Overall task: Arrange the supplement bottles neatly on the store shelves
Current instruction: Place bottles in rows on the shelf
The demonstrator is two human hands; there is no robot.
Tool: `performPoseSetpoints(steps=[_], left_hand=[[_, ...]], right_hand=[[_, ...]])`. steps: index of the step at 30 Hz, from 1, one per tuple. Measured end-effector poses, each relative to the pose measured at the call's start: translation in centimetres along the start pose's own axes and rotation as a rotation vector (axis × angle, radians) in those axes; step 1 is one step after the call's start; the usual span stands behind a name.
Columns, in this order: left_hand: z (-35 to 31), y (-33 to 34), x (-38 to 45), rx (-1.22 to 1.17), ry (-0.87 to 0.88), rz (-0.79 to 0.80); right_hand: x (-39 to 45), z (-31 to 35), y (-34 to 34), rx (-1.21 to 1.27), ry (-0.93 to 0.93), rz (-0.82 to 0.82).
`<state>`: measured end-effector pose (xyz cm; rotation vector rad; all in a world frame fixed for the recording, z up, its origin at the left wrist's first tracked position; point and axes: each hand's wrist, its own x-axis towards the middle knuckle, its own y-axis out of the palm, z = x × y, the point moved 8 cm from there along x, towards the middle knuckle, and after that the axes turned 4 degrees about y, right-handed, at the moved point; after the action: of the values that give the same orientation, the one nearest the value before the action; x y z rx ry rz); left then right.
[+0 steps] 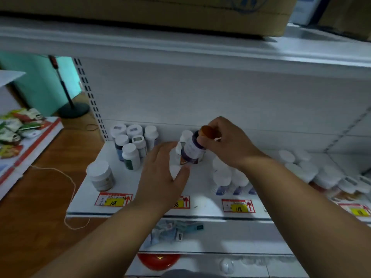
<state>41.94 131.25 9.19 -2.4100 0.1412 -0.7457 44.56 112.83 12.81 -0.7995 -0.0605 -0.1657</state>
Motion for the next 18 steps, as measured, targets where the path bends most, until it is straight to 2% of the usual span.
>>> performPoseSetpoints(steps=[4, 6, 8, 11, 15, 18], left_hand=[[-2.1, 1.0, -0.7, -0.221, -0.088, 0.136], [-4.0, 2.5, -1.6, -0.335, -0.076, 0.255], [-7.2, 4.1, -2.9, -0.449, 0.026, 0.381], [-11.7, 6.5, -5.1, -0.598, 0.094, 0.565], [-16.0, 10.3, -7.8, -0.695, 0.129, 0.669], [-19.8, 13.5, -9.5, -0.722, 0.169, 0.722]], right_hand=[[-4.6, 0.6, -2.6, 0.455, 0.142, -0.206], [-7.5, 0.6, -3.5, 0.52, 0.181, -0.275], [-10.5, 0.3, -4.5, 0.548, 0.218, -0.334], [-14.7, -0.8, -6.7, 0.582, 0.284, -0.363], [-20.3, -3.3, -10.5, 0.692, 0.364, -0.416], [-24.9, -5.9, -14.2, 0.821, 0.381, -0.548]])
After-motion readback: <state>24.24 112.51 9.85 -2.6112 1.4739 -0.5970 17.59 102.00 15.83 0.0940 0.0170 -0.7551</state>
